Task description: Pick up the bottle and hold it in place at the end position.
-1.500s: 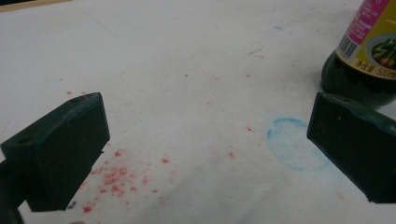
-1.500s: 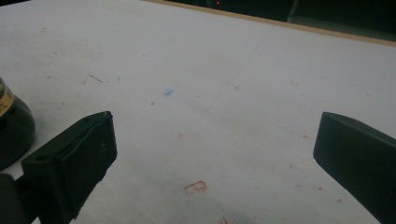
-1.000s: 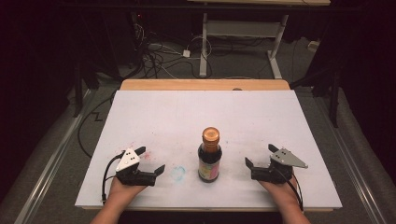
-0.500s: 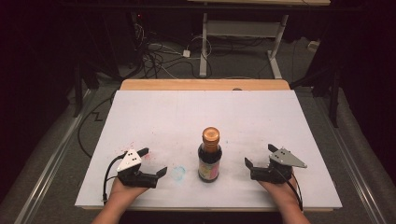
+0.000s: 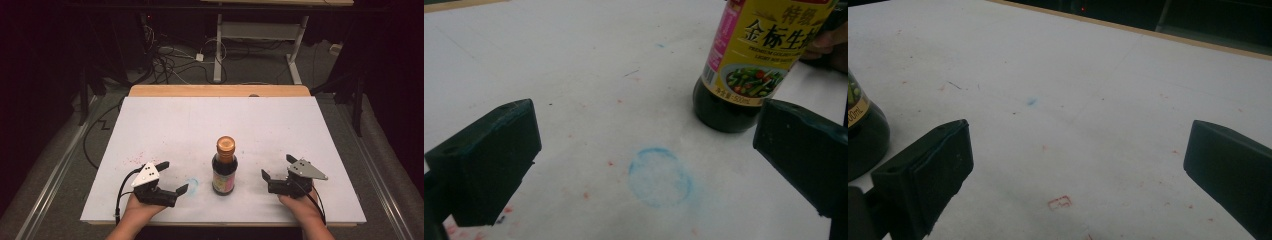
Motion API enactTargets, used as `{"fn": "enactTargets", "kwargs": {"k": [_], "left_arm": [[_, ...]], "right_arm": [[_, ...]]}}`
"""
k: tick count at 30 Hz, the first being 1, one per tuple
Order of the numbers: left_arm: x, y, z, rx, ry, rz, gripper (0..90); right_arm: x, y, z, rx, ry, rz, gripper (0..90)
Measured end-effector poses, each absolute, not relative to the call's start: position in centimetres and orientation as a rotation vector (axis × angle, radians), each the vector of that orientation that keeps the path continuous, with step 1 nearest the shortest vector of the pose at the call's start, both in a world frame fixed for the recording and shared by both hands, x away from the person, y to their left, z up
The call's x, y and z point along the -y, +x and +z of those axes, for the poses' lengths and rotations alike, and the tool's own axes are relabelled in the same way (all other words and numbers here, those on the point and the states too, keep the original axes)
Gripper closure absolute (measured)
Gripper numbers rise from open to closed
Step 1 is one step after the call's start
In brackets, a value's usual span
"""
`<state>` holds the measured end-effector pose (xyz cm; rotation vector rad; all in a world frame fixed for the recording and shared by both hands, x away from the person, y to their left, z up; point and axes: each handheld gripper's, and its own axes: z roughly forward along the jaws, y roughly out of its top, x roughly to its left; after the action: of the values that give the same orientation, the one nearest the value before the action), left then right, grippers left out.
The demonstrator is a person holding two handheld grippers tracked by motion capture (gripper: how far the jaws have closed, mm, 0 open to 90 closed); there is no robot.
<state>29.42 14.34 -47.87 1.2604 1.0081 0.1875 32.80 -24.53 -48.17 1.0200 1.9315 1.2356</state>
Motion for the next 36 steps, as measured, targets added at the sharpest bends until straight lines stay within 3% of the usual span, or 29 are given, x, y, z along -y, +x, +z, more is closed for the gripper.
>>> {"fn": "enactTargets", "kwargs": {"k": [36], "left_arm": [[-6.0, 29.2, -45.4, -0.84, 1.325, 0.021, 0.0]], "right_arm": [[24.5, 32.9, -48.2, -1.939, 1.036, 1.226, 0.2]]}}
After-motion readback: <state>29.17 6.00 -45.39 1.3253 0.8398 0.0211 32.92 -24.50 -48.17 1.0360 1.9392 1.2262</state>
